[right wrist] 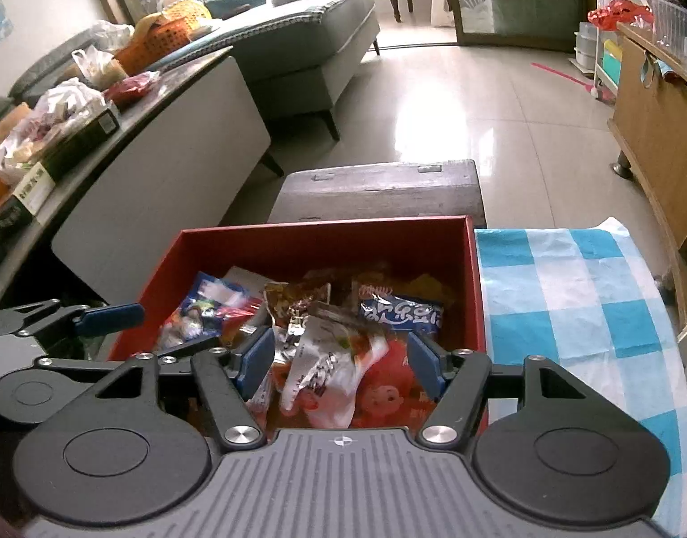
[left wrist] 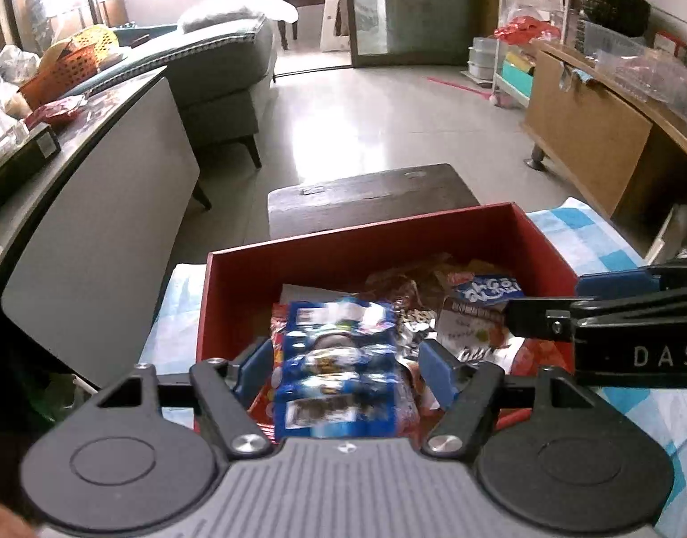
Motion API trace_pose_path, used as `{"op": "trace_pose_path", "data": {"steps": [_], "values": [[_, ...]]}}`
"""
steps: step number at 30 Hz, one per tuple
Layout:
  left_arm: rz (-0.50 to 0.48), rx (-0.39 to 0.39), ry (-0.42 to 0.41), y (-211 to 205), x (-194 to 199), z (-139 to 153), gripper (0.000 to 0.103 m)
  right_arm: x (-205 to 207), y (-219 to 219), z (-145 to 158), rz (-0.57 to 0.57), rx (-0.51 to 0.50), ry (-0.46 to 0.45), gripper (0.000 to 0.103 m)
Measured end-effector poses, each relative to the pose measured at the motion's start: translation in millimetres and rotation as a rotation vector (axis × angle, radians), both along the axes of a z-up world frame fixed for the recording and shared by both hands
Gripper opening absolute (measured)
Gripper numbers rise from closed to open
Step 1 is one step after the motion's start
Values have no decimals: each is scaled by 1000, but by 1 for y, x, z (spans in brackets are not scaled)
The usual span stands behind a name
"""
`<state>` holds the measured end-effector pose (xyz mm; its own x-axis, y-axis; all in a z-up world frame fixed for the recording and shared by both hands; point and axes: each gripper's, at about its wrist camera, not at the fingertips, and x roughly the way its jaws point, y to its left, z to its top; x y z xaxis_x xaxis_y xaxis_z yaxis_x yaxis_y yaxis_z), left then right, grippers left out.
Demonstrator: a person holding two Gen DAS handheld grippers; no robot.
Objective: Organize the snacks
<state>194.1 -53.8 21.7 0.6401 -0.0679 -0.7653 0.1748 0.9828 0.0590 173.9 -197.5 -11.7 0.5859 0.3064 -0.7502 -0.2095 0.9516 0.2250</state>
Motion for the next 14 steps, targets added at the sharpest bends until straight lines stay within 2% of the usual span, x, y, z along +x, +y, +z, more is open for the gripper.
{"op": "trace_pose_path", "data": {"steps": [3,6,14], "values": [[-26,-16,-28,-2,-13,7,68,-9,0,8,9,11,-12,74],[-30,-8,-49,-3,-26,14,69,-21,0,15,14,19,-26,82],[-23,14,-99,4,-59,29,73,-55,-2,33,-1,46,-57,86]]}}
